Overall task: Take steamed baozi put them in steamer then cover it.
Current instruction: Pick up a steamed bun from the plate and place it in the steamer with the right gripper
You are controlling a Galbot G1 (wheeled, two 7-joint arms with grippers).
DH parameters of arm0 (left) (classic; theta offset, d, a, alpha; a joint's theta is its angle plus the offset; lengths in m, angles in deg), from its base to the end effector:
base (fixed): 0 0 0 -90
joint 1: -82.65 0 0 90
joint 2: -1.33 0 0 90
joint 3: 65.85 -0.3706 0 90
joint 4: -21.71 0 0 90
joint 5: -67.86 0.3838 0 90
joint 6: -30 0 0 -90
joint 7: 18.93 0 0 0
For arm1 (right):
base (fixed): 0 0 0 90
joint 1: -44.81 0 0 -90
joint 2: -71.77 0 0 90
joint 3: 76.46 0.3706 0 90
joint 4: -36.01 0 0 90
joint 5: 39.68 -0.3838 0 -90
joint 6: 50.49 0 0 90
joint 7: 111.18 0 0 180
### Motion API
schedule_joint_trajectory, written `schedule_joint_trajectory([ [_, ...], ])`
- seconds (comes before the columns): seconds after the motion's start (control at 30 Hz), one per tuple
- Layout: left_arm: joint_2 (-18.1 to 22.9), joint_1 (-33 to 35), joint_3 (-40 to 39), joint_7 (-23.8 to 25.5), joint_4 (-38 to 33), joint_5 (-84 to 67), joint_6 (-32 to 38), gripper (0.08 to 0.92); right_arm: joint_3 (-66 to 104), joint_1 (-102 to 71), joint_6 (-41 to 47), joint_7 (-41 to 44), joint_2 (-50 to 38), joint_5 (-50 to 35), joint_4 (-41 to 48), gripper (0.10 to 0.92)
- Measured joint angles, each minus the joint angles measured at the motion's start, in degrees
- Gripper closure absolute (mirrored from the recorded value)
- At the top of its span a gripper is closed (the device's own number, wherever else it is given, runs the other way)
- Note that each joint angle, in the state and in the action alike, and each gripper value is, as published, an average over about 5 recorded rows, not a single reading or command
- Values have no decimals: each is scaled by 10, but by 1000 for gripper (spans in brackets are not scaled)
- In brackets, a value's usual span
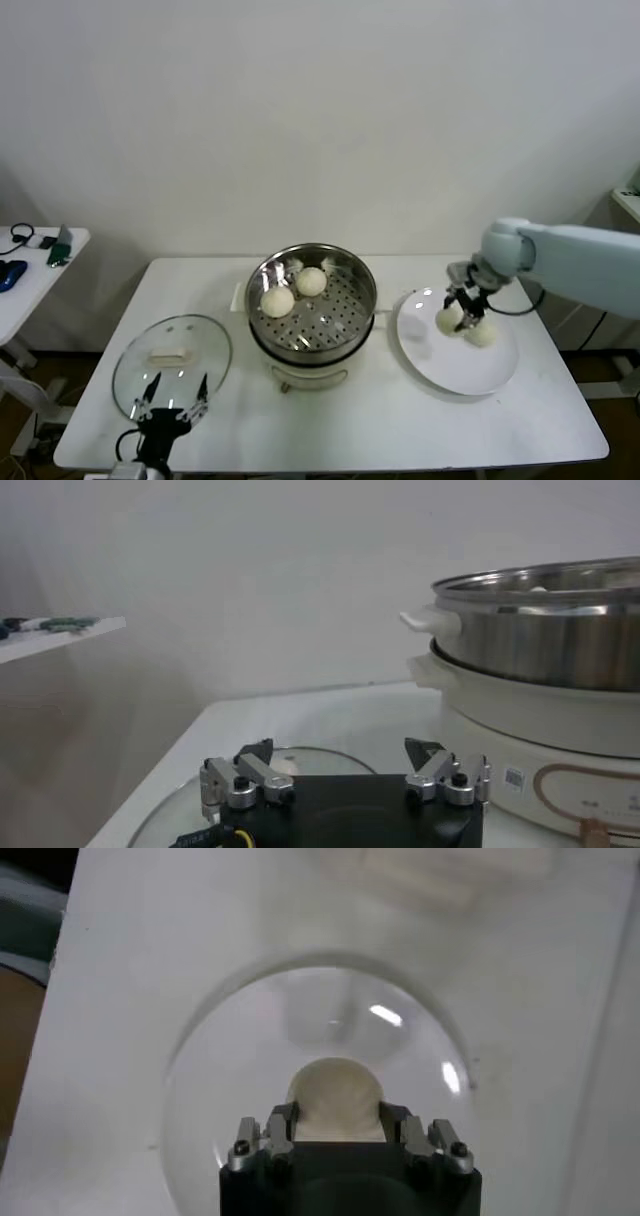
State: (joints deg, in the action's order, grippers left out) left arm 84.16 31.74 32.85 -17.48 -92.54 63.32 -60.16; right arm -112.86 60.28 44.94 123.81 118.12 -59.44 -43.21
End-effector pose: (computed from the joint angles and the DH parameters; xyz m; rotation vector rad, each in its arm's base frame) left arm 0.1394 0.0791 -0.3770 0.0703 -2.8871 -0.1516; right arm 0.5701 -0.0858 -0.0744 1.4275 -1.1977 1.6365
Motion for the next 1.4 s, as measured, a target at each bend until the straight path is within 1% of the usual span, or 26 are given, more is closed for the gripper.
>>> schedule_joint_trajectory([
  [0.13,0,-3,0,0,2,0,-1,177,5,64,-47,12,34,6,-19,448],
  [0.3,1,-5,1,0,1,0,-2,177,28,112,-93,16,80,15,-64,445],
  [0.5,0,-5,4,0,0,-1,-3,177,37,131,-138,6,140,50,-119,448],
  [0.67,0,-5,6,-1,1,-3,-3,177,35,118,-164,-8,190,89,-141,448],
  [0.83,0,-2,8,-1,2,-5,-2,177,30,87,-179,-20,233,127,-142,446],
  [1.07,-1,1,12,-2,2,-7,0,177,21,38,-189,-35,277,170,-118,448],
  [1.4,0,3,13,-3,0,-7,3,177,21,-13,-202,-48,315,202,-69,448],
])
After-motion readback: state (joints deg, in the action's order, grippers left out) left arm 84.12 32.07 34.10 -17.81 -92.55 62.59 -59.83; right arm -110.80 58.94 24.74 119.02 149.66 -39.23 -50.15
